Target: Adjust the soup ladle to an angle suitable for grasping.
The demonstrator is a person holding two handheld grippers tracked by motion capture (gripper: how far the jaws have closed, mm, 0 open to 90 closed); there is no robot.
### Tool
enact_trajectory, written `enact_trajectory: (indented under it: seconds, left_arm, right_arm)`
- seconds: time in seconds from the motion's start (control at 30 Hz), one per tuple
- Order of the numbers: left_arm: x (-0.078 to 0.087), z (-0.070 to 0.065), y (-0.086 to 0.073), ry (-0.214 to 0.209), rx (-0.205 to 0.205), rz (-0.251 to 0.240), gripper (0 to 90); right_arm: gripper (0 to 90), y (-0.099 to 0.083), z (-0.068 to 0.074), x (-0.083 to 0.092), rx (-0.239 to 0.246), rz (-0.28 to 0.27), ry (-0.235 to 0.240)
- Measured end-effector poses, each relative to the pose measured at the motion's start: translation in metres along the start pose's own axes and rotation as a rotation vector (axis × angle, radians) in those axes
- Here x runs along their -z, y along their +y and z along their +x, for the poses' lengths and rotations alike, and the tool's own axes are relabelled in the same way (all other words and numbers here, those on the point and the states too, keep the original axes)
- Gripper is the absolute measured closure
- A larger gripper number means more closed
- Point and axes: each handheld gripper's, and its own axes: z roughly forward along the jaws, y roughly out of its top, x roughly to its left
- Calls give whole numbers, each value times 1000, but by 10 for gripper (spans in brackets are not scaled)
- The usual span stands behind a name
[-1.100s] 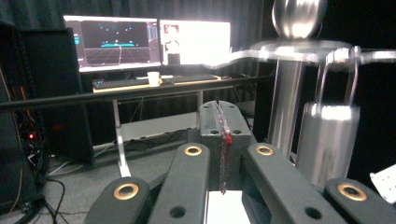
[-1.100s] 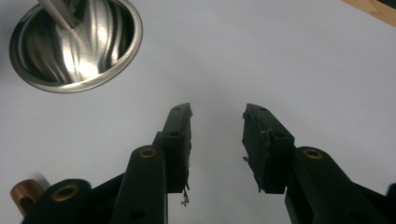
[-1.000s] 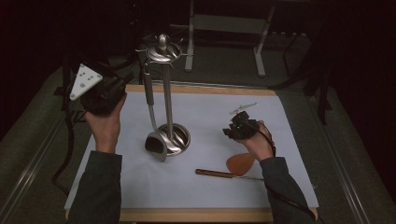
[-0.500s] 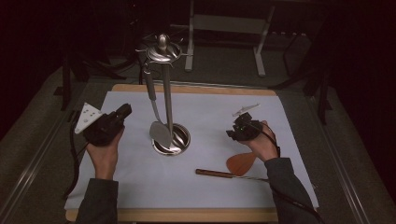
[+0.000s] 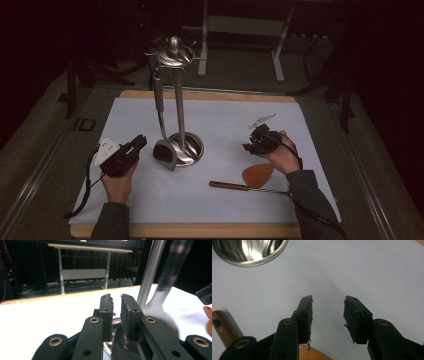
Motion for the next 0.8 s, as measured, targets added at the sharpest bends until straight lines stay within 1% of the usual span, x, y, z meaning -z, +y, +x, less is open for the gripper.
enact_trajectory:
  seconds: [0.03, 0.07, 0.1, 0.13, 0.17, 0.2, 0.23, 0.3, 0.4, 0.43, 0.47, 0.6, 0.63, 0.73, 0.77, 0.8]
  left_arm:
    - [-2, 1, -7, 0, 1, 23, 794]
    - [-5, 1, -15, 7, -6, 49, 783]
    - [-5, 1, -15, 7, -6, 49, 776]
    - [-7, 3, -23, 3, 8, 62, 771]
    - [-8, 3, -27, 9, 13, 75, 769]
    - [-10, 4, -30, 13, 7, 96, 765]
    - [-12, 4, -32, 4, 10, 101, 763]
    - [-14, 6, -37, 4, 16, 116, 760]
    - [-15, 7, -39, 2, 22, 119, 752]
    - [-17, 10, -44, 8, 32, 138, 752]
    - [-18, 9, -45, 7, 29, 140, 735]
    - [-20, 8, -47, -8, 24, 148, 725]
    - [-20, 8, -47, -9, 22, 149, 723]
    - [-20, 7, -47, -10, 18, 155, 715]
    - [-20, 7, -47, -10, 18, 155, 715]
    - [-20, 7, -48, -11, 18, 156, 712]
  right_arm:
    - [585, 0, 0, 0, 0, 0, 0]
    - [581, -1, 1, -1, 12, 9, 0]
    - [581, -1, 1, -1, 12, 9, 0]
    - [580, -1, 2, -2, 24, 15, 2]
    - [580, -2, 2, -3, 30, 17, 6]
    - [580, -2, 3, -3, 39, 23, 7]
    - [580, -3, 3, -4, 46, 30, 8]
    - [580, -4, 5, -4, 63, 38, 12]
    - [580, -4, 6, -4, 72, 42, 12]
    - [580, -4, 6, -4, 78, 43, 13]
    - [580, -5, 8, -3, 89, 46, 20]
    - [580, -7, 9, -3, 101, 56, 33]
    - [580, -8, 10, -4, 120, 66, 39]
    - [581, -9, 14, -5, 140, 86, 52]
    - [581, -9, 14, -5, 140, 86, 52]
    - [581, -10, 16, -6, 162, 97, 64]
